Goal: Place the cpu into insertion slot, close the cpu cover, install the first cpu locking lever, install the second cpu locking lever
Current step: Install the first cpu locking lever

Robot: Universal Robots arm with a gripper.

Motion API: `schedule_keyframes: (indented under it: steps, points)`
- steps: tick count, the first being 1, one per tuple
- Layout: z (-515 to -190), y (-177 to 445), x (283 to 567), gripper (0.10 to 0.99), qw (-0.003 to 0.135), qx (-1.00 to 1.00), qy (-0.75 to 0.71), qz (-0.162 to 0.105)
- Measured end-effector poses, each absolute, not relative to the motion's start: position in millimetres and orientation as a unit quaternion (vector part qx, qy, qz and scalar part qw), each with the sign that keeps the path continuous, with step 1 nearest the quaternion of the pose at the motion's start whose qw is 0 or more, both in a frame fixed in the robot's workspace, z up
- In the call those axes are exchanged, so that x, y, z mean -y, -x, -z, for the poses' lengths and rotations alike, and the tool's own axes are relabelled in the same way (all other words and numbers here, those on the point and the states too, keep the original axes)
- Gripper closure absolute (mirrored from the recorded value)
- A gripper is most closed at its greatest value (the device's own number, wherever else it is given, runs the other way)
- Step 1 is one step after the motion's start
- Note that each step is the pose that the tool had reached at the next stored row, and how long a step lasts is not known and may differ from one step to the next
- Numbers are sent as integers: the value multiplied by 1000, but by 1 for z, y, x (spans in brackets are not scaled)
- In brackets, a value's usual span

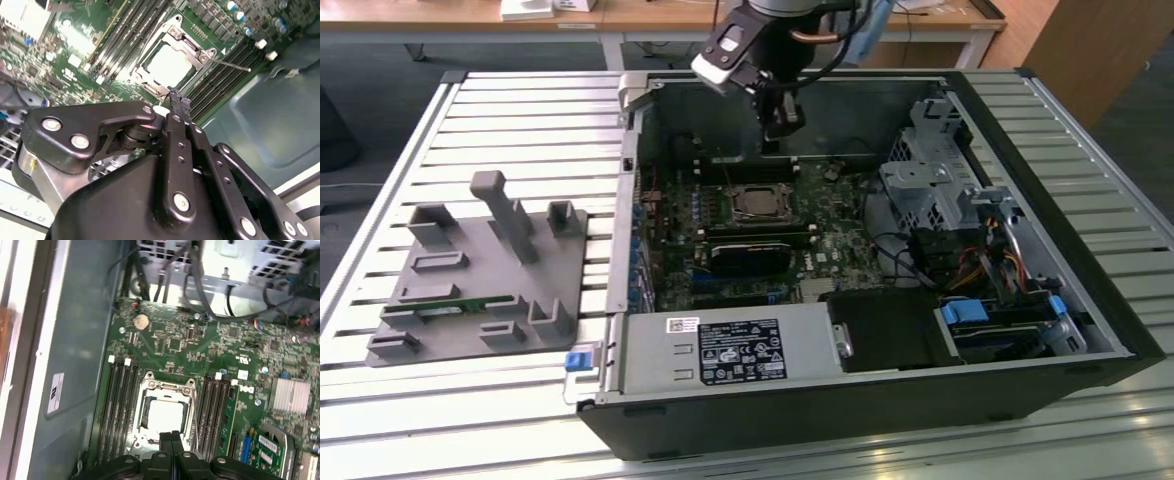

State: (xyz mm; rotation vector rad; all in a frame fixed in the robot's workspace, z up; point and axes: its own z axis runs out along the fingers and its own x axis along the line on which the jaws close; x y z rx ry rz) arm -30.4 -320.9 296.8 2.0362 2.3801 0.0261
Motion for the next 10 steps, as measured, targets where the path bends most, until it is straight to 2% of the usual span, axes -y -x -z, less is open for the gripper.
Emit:
schedule_keyframes:
  steps: [10]
  points:
    - [-294,30,321,980,4,-812,-584,-8]
